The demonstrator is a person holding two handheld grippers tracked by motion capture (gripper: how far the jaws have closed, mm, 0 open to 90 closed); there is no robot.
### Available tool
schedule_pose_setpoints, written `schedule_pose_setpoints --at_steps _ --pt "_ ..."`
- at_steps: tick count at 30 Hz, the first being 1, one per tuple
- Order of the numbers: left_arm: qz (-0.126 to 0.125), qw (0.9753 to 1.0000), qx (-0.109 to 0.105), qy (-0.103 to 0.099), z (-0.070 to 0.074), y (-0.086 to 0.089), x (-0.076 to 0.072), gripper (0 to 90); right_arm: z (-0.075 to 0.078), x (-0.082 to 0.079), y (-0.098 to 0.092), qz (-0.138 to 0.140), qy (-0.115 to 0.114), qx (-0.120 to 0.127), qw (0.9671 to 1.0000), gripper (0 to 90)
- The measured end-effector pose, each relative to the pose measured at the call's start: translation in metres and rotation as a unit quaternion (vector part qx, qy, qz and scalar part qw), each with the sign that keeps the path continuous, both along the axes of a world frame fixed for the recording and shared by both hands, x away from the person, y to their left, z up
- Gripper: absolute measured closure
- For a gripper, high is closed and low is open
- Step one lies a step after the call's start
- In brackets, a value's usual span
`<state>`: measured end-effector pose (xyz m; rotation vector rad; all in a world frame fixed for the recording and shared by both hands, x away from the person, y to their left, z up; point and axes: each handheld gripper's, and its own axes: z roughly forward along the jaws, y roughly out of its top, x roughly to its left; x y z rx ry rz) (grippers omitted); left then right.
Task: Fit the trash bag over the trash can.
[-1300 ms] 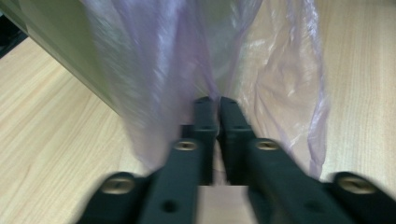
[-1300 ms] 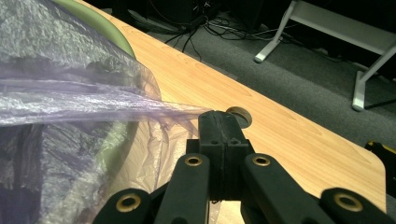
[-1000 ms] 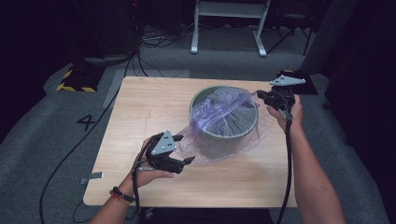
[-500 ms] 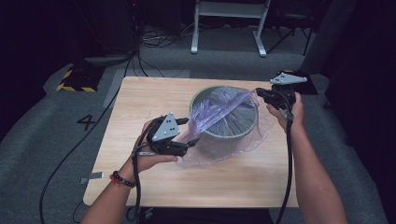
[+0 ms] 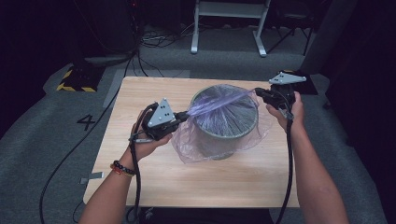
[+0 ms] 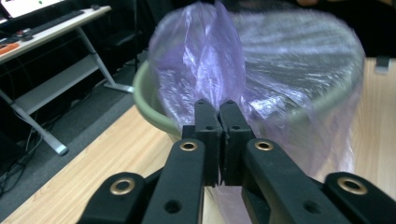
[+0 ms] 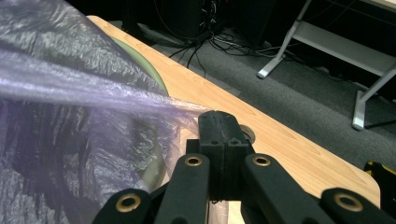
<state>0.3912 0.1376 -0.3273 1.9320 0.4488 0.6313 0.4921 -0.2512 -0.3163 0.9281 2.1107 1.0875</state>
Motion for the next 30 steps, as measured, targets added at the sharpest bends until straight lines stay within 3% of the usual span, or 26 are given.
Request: schedule_pose_setpoints --at_steps 4,6,11,16,18,24,30 --pt "0.034 0.9992 -0.018 0.009 0.005 0.005 0.021 89.7 -0.004 0.005 0.001 -0.001 0.007 -0.003 1.0 90.0" --pt "0.048 0.9987 -0.014 0.011 0.005 0.005 0.031 89.9 -0.006 0.008 0.002 -0.001 0.011 -0.002 0.9999 90.0" --pt "0.077 0.996 -0.025 0.038 -0.008 0.006 0.064 89.9 -0.017 0.018 -0.002 0.001 0.034 0.017 0.9993 90.0" --pt "0.102 0.9893 -0.06 0.085 -0.029 0.009 0.096 89.9 -0.031 0.027 -0.005 -0.001 0.058 0.032 0.9978 90.0" --pt "0.106 0.9873 -0.063 0.101 -0.037 0.008 0.106 89.9 -0.037 0.029 -0.005 -0.002 0.065 0.032 0.9974 90.0" --pt "0.113 0.9819 -0.06 0.14 -0.061 -0.004 0.125 90.0 -0.057 0.035 -0.006 -0.004 0.086 0.038 0.9955 90.0" --pt "0.114 0.9756 -0.029 0.185 -0.081 -0.023 0.138 89.9 -0.08 0.037 0.0 0.0 0.109 0.028 0.9936 90.0"
